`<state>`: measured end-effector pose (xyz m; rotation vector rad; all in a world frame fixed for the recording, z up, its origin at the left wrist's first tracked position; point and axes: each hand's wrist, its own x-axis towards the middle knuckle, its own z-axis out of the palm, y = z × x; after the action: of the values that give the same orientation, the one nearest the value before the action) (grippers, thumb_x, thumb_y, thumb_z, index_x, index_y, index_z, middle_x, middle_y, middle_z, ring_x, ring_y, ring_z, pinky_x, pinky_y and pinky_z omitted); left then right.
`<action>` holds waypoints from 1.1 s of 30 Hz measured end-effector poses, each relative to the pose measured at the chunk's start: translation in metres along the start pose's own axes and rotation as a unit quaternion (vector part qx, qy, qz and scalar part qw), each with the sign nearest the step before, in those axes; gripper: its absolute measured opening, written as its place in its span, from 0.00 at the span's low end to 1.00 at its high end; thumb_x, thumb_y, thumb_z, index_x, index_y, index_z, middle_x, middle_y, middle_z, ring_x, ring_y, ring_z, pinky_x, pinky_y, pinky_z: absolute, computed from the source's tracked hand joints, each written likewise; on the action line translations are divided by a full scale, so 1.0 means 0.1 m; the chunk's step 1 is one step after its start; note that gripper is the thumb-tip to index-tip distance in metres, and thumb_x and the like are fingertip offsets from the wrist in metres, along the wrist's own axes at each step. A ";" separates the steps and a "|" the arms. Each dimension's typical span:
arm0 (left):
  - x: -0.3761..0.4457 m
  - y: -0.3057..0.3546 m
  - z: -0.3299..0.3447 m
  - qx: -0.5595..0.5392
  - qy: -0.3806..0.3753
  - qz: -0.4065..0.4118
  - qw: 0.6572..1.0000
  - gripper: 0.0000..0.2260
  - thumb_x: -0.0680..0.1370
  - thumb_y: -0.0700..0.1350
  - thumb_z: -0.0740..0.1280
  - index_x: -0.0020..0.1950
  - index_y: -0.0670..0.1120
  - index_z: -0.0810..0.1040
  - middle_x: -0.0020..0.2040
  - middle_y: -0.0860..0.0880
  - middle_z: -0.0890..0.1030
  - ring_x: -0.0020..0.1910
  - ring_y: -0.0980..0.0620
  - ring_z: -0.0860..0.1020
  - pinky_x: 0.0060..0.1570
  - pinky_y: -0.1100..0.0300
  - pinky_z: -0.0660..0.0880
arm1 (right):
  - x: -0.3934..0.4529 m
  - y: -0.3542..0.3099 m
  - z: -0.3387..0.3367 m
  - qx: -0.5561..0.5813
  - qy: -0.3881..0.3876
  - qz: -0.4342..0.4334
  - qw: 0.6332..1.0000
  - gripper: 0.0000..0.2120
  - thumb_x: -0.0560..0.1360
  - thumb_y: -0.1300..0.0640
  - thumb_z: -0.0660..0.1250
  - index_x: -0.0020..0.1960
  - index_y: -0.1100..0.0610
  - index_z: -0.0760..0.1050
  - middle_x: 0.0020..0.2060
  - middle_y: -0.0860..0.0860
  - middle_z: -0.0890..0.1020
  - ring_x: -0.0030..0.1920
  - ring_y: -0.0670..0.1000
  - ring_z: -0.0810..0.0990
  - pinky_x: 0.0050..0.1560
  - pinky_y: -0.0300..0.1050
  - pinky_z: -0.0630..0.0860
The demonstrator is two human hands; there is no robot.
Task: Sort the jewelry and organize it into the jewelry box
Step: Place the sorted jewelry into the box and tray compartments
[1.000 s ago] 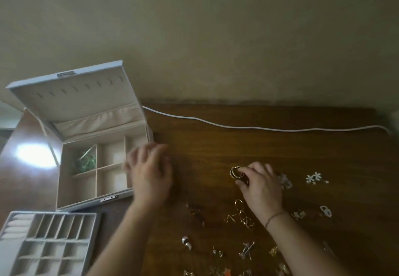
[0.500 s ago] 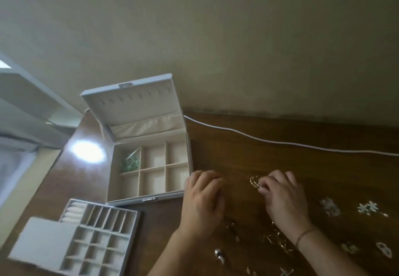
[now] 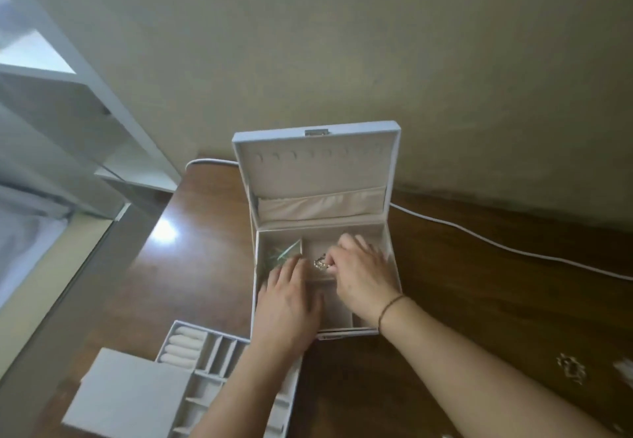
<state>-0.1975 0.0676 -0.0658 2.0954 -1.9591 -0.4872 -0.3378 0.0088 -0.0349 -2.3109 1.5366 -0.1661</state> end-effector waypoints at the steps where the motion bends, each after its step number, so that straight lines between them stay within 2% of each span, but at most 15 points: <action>1: 0.01 0.00 0.01 -0.004 -0.010 -0.008 1.000 0.25 0.74 0.52 0.63 0.70 0.46 0.70 0.70 0.46 0.73 0.67 0.42 0.72 0.66 0.49 0.69 | 0.08 -0.04 0.04 -0.028 -0.004 0.012 1.000 0.08 0.77 0.56 0.63 0.55 0.50 0.76 0.54 0.50 0.73 0.57 0.54 0.70 0.57 0.49 0.65; 4: -0.01 0.03 0.00 -0.011 -0.024 -0.016 1.000 0.26 0.77 0.55 0.62 0.73 0.48 0.66 0.73 0.50 0.69 0.72 0.47 0.66 0.71 0.52 0.63 | 0.22 -0.10 0.15 -0.069 -0.022 0.050 0.996 0.08 0.78 0.53 0.62 0.56 0.49 0.76 0.55 0.50 0.75 0.58 0.54 0.71 0.58 0.51 0.64; 7: -0.05 0.04 -0.05 -0.025 -0.026 -0.016 0.999 0.23 0.78 0.54 0.61 0.73 0.51 0.67 0.74 0.51 0.68 0.74 0.49 0.63 0.73 0.54 0.59 | 0.24 -0.12 0.23 -0.073 -0.023 0.069 0.995 0.08 0.79 0.52 0.61 0.56 0.47 0.76 0.55 0.48 0.76 0.57 0.53 0.71 0.58 0.51 0.64; 12: -0.05 0.02 -0.06 -0.034 -0.040 -0.016 0.998 0.22 0.78 0.54 0.61 0.72 0.52 0.69 0.75 0.50 0.67 0.74 0.49 0.64 0.73 0.53 0.59 | 0.26 -0.09 0.23 -0.049 -0.042 0.099 0.993 0.11 0.79 0.51 0.62 0.59 0.45 0.77 0.59 0.47 0.78 0.61 0.52 0.71 0.62 0.52 0.63; 15: -0.05 0.00 -0.05 -0.020 -0.050 -0.018 0.998 0.22 0.76 0.54 0.63 0.70 0.51 0.71 0.74 0.49 0.69 0.71 0.47 0.69 0.71 0.51 0.62 | 0.19 -0.04 0.19 -0.004 -0.036 0.077 0.996 0.13 0.80 0.53 0.60 0.62 0.43 0.76 0.59 0.44 0.79 0.60 0.50 0.71 0.62 0.50 0.64; 18: -0.08 -0.04 -0.04 -0.028 -0.023 0.001 0.999 0.18 0.73 0.51 0.66 0.61 0.49 0.79 0.69 0.46 0.75 0.62 0.42 0.77 0.63 0.49 0.71 | -0.17 0.08 0.03 0.031 0.081 0.013 0.996 0.10 0.77 0.55 0.63 0.55 0.49 0.80 0.51 0.44 0.81 0.56 0.50 0.73 0.59 0.51 0.71; 21: -0.11 -0.07 -0.04 -0.031 0.039 0.050 0.997 0.16 0.71 0.49 0.63 0.54 0.46 0.81 0.66 0.43 0.77 0.60 0.38 0.76 0.60 0.46 0.74 | -0.86 0.31 -0.21 0.064 0.200 0.017 0.977 0.09 0.77 0.54 0.63 0.50 0.52 0.82 0.46 0.43 0.81 0.54 0.46 0.75 0.56 0.42 0.73; 22: -0.12 -0.04 -0.03 -0.033 0.068 0.071 0.995 0.15 0.71 0.49 0.62 0.53 0.45 0.82 0.64 0.42 0.78 0.61 0.37 0.75 0.61 0.44 0.73 | -1.13 0.42 -0.28 0.065 0.212 0.050 0.974 0.09 0.77 0.53 0.62 0.49 0.51 0.82 0.46 0.41 0.80 0.53 0.43 0.74 0.55 0.39 0.71; 24: -0.17 0.11 0.03 -0.050 0.118 0.107 0.986 0.14 0.72 0.48 0.62 0.50 0.43 0.83 0.62 0.42 0.79 0.62 0.36 0.74 0.61 0.42 0.71 | -1.63 0.69 -0.34 0.093 0.218 0.176 0.955 0.07 0.77 0.50 0.63 0.48 0.46 0.80 0.46 0.36 0.78 0.51 0.38 0.75 0.54 0.36 0.72; 25: -0.20 0.24 0.06 -0.062 0.131 0.128 0.981 0.14 0.73 0.48 0.62 0.50 0.43 0.83 0.61 0.42 0.80 0.62 0.36 0.74 0.61 0.42 0.71 | -1.84 0.85 -0.34 0.133 0.213 0.248 0.936 0.05 0.77 0.51 0.65 0.47 0.43 0.79 0.46 0.35 0.78 0.51 0.37 0.75 0.53 0.37 0.74; 27: -0.28 0.60 0.14 -0.097 0.124 0.187 0.970 0.12 0.74 0.48 0.63 0.50 0.46 0.83 0.60 0.44 0.80 0.62 0.38 0.73 0.62 0.43 0.69 | -2.19 1.17 -0.34 0.221 0.183 0.389 0.875 0.06 0.75 0.53 0.67 0.46 0.41 0.76 0.47 0.36 0.78 0.52 0.41 0.78 0.53 0.41 0.77; 29: -0.38 1.02 0.27 -0.134 0.073 0.259 0.954 0.10 0.74 0.48 0.64 0.51 0.49 0.83 0.59 0.48 0.80 0.61 0.41 0.74 0.62 0.45 0.69 | -2.47 1.48 -0.37 0.227 0.152 0.461 0.844 0.08 0.75 0.55 0.68 0.48 0.42 0.76 0.49 0.40 0.79 0.51 0.44 0.78 0.46 0.37 0.75; 31: -0.48 1.44 0.44 -0.142 -0.004 0.307 0.941 0.09 0.74 0.49 0.65 0.52 0.52 0.81 0.57 0.54 0.80 0.61 0.46 0.74 0.61 0.48 0.72 | -2.63 1.72 -0.41 0.212 0.141 0.496 0.830 0.09 0.76 0.57 0.67 0.49 0.42 0.75 0.51 0.42 0.79 0.48 0.41 0.77 0.40 0.32 0.72; 33: -0.54 1.85 0.62 -0.114 -0.096 0.308 0.940 0.12 0.76 0.52 0.64 0.58 0.55 0.78 0.59 0.57 0.78 0.63 0.49 0.72 0.64 0.50 0.70 | -2.68 1.92 -0.42 0.194 0.132 0.496 0.836 0.10 0.76 0.58 0.67 0.53 0.44 0.76 0.51 0.42 0.79 0.46 0.39 0.76 0.41 0.33 0.74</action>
<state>-0.3948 0.1108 -0.0461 1.2364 -2.3801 -0.7504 -0.6248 0.1773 -0.0378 -1.0029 2.3556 -0.4684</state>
